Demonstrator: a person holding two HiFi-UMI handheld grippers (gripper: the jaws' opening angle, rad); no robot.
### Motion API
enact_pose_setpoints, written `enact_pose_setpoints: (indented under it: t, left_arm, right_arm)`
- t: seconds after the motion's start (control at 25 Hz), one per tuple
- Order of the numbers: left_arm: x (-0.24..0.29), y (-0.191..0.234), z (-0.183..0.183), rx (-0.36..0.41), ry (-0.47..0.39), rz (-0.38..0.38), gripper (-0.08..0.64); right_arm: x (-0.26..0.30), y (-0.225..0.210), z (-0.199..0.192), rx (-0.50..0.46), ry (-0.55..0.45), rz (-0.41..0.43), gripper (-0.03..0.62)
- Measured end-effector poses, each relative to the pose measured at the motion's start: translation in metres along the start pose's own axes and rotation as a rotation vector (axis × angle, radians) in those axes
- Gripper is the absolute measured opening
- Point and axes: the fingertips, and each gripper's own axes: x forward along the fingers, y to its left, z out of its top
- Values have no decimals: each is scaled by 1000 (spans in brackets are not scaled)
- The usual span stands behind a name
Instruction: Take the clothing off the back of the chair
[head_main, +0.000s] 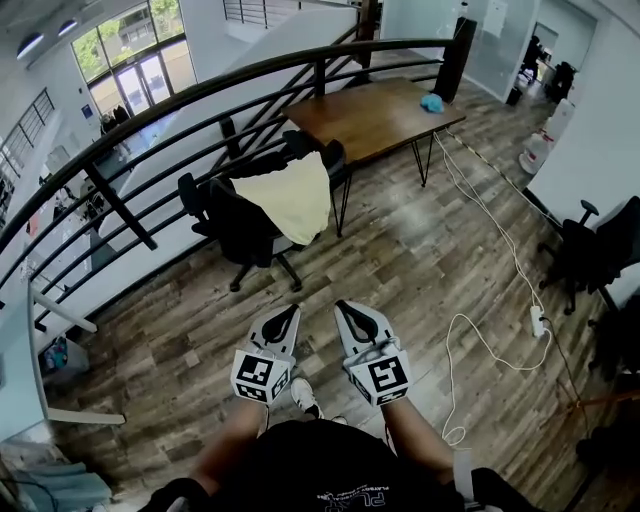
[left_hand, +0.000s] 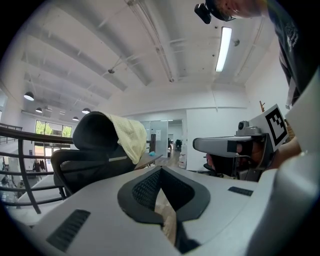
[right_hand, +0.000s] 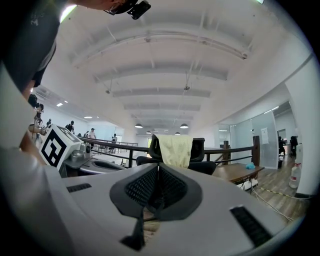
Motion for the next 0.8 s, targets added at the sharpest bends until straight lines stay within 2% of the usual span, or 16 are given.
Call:
enact_pose_setpoints:
  t: [0.4, 0.64, 0.8]
  left_arm:
    - [31, 61, 7, -12, -2, 24, 9]
    - [47, 87, 14, -23, -17, 15, 9]
    - [55, 102, 16, -25, -23, 1, 9]
  right_arm:
    - [65, -17, 7, -14, -3, 16, 21]
    - [92, -20, 29, -16, -48, 4, 21]
    - [107, -23, 26, -36, -8, -11, 21]
